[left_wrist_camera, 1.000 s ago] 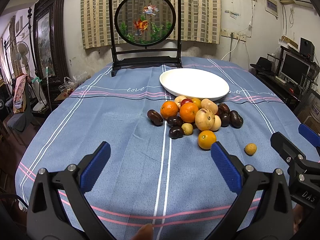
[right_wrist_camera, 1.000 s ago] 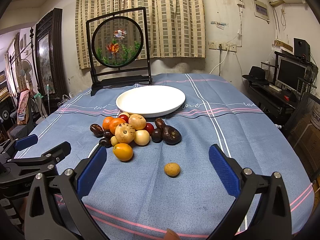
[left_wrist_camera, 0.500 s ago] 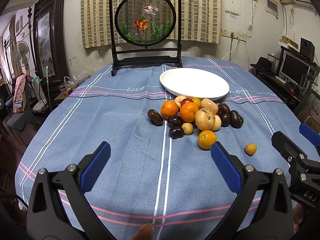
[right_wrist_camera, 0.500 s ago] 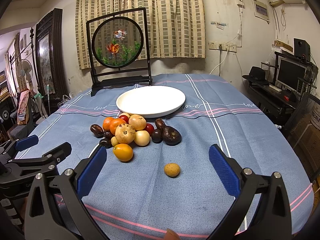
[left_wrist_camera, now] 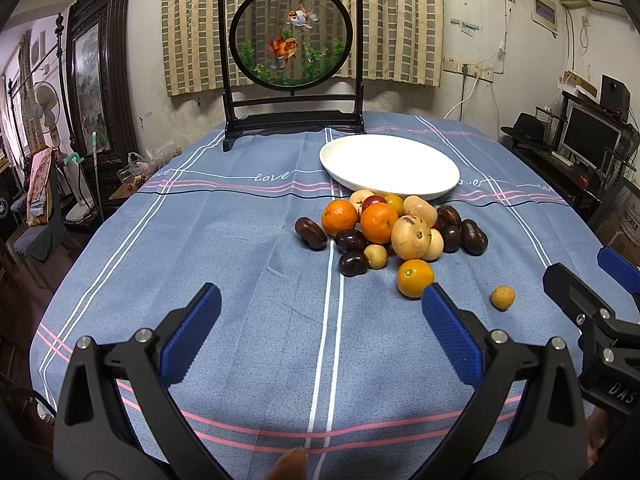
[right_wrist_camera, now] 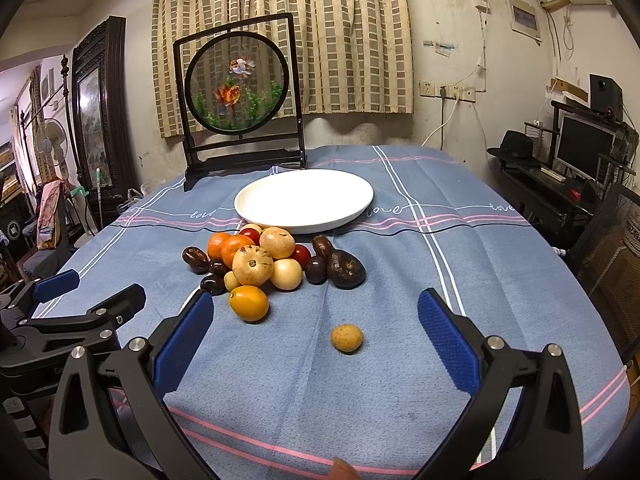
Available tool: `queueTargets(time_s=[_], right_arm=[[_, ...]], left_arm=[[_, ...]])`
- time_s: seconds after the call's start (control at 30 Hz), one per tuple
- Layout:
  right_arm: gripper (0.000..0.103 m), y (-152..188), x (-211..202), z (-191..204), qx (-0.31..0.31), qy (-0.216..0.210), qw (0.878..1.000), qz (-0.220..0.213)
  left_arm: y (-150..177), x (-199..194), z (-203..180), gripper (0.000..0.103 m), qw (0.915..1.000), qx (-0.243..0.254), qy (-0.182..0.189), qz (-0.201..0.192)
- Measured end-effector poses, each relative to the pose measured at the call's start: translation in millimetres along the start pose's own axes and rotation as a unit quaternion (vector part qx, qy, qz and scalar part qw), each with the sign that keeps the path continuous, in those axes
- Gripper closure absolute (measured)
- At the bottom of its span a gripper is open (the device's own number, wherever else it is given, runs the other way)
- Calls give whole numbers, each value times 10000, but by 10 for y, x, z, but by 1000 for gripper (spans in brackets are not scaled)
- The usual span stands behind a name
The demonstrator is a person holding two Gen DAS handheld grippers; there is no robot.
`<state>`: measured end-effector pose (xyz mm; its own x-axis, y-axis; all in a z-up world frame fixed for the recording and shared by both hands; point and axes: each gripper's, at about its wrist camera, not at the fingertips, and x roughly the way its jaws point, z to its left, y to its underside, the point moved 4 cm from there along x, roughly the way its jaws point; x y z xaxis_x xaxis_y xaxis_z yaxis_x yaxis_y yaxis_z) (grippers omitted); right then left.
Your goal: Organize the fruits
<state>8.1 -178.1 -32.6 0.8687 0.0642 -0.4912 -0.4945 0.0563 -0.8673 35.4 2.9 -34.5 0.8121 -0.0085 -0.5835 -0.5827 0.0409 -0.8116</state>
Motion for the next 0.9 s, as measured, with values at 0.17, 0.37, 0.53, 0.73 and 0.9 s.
queueTargets(time_s=[0.17,0.37,0.53,0.73,0.9], right_arm=[[1,24,25,14,-11,-92,9999,42],[1,129,98,-18,-111,-231,9992,304],[1,333,185,-189,-119,-521,9957,750],[6,414,289,-314,-183,-876,9900,1088],[27,349,537,-326,-95,-1200,9801,1578]], left_arm=[[11,1,9,2,10000,3,11,-11],[62,13,36,2,10000,48,1,-49],[127,93,103,2,9996,17,266,31],[182,142,126,2,9988,53,483,19],[189,244,161,2,9982,19,568,169]])
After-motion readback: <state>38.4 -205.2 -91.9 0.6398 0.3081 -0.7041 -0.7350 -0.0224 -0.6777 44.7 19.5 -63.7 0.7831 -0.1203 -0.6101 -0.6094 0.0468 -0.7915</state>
